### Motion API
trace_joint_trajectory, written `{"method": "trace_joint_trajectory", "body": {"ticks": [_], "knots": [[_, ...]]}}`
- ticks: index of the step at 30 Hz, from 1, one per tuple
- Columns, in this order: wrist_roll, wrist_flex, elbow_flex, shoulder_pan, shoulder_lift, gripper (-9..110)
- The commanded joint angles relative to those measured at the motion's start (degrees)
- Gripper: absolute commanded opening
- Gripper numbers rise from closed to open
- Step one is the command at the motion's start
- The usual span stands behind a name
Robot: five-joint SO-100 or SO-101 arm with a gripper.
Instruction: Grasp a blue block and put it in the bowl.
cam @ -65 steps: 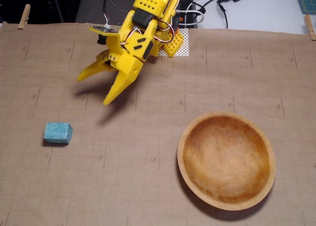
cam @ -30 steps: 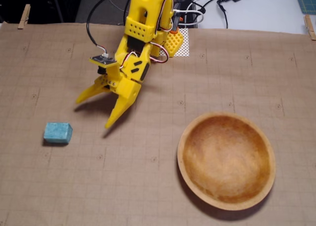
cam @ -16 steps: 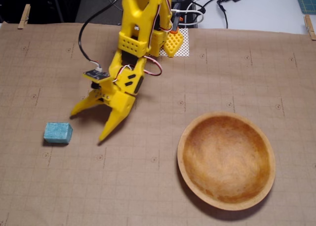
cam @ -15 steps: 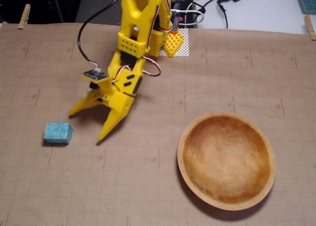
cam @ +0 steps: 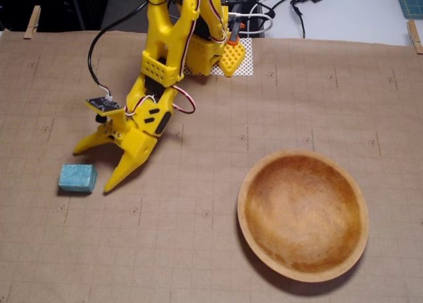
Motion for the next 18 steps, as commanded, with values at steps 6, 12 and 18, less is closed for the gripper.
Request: {"method": "trace_joint_trajectory", "body": {"ticks": [6, 12, 18], "knots": [[-0.53, -1.05, -6.06, -0.97, -1.14, 44], [-0.53, -1.05, -7.12, -1.58, -1.67, 48], [-0.35, -0.97, -9.05, -1.93, -3.60, 55]]}}
